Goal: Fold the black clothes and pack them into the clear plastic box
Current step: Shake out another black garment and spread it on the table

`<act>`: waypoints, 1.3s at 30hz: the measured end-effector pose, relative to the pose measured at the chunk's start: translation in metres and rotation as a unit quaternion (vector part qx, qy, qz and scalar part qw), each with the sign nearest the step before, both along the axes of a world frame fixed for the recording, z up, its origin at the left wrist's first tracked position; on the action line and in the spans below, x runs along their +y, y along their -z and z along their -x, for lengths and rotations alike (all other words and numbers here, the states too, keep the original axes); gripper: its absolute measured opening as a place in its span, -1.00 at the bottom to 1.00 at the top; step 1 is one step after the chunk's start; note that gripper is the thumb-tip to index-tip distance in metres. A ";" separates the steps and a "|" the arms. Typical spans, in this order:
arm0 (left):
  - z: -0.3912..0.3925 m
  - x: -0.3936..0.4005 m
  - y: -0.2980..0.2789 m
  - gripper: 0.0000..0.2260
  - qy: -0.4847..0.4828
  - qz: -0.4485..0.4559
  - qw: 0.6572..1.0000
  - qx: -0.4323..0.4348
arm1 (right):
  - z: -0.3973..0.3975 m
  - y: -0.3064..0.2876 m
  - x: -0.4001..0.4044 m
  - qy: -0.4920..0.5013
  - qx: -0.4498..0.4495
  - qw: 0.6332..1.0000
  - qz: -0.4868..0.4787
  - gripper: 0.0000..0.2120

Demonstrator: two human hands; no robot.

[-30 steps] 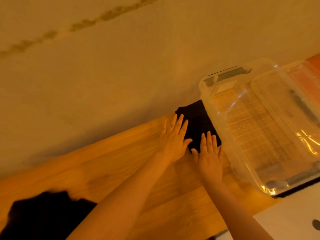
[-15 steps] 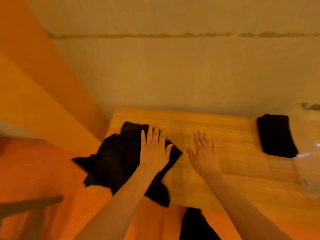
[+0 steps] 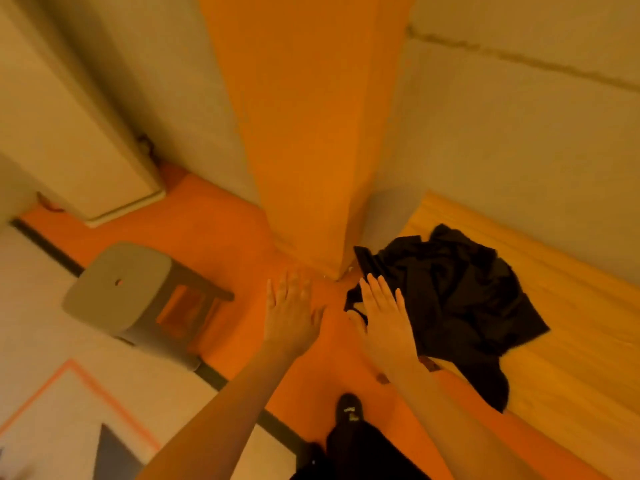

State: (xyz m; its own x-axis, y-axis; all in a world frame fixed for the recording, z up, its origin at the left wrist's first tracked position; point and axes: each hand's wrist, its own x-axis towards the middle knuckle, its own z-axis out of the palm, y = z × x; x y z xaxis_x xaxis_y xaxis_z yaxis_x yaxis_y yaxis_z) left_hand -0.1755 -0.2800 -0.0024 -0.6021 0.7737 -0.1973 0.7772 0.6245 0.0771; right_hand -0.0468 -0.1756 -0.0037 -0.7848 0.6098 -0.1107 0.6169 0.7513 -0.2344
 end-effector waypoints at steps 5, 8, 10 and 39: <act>0.034 -0.028 0.049 -0.40 -0.045 0.046 0.997 -0.047 | 0.037 0.049 -0.020 -0.057 -0.083 0.994 0.037 -0.31; 0.054 -0.032 0.082 -0.40 -0.040 0.071 0.994 -0.072 | 0.062 0.092 -0.016 -0.071 -0.145 0.985 0.061 -0.28; 0.070 -0.028 0.108 -0.40 -0.025 0.086 0.993 -0.082 | 0.077 0.125 -0.006 -0.059 -0.166 0.983 0.059 -0.26; 0.151 0.145 0.697 -0.43 0.149 0.086 0.980 -0.104 | 0.081 0.769 0.171 0.211 -0.257 0.942 0.047 -0.26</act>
